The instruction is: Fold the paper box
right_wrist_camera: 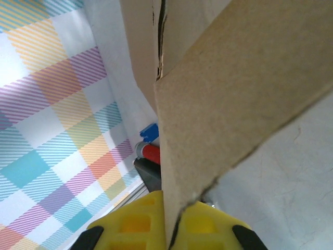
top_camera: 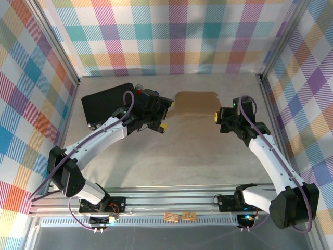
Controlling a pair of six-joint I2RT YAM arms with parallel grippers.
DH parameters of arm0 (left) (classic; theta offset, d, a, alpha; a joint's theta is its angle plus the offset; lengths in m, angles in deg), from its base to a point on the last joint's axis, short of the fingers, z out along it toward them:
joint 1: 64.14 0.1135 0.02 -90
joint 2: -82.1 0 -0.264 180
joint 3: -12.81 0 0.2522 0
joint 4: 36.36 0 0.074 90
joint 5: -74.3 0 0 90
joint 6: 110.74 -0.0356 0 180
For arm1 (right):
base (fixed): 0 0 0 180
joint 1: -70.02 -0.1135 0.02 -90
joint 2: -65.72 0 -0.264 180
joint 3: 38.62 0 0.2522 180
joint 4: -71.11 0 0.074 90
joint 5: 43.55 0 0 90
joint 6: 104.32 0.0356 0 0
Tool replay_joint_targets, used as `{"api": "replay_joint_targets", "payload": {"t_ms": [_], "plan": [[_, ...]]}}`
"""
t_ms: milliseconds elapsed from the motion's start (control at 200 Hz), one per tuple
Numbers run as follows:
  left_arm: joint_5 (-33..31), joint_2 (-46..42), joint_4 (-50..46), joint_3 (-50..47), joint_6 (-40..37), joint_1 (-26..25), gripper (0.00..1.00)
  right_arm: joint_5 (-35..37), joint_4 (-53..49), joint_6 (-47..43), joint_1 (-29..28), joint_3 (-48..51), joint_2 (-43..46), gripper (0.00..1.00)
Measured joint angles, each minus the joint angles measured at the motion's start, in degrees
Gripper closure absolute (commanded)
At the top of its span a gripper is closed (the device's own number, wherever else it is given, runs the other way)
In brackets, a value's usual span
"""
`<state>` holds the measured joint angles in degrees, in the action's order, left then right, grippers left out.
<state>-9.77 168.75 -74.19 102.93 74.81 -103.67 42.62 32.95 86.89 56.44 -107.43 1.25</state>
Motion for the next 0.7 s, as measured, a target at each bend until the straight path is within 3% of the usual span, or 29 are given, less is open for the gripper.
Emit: {"api": "replay_joint_targets", "payload": {"t_ms": [175,285,365,445,480,635,700], "plan": [[1.0,5.1,5.6,0.0,8.5,-0.2,0.12,0.0,-0.3,0.6,-0.3,-1.8,0.0,1.0],[1.4,7.4,9.1,0.0,12.0,-0.2,0.26,-0.2,-0.7,0.6,-0.3,-1.8,0.0,1.0],[1.3,8.6,11.5,0.0,14.4,-0.2,0.51,-0.4,-1.0,0.4,-0.3,-1.9,0.0,1.0],[1.0,9.6,13.9,0.0,16.0,-0.2,0.97,-0.7,-1.7,-0.3,-0.3,-2.7,0.0,1.0],[0.8,10.0,14.8,0.0,16.7,-0.2,1.0,-0.7,-2.0,-1.3,-0.3,-3.3,0.0,1.0],[0.0,10.4,18.0,0.4,17.3,0.0,1.0,-0.4,-6.2,-13.9,-0.3,-10.6,-1.7,0.49],[-0.5,10.4,16.4,1.7,17.3,0.5,1.0,-0.7,-7.9,-23.5,-0.4,-16.2,-2.8,0.37]]}}
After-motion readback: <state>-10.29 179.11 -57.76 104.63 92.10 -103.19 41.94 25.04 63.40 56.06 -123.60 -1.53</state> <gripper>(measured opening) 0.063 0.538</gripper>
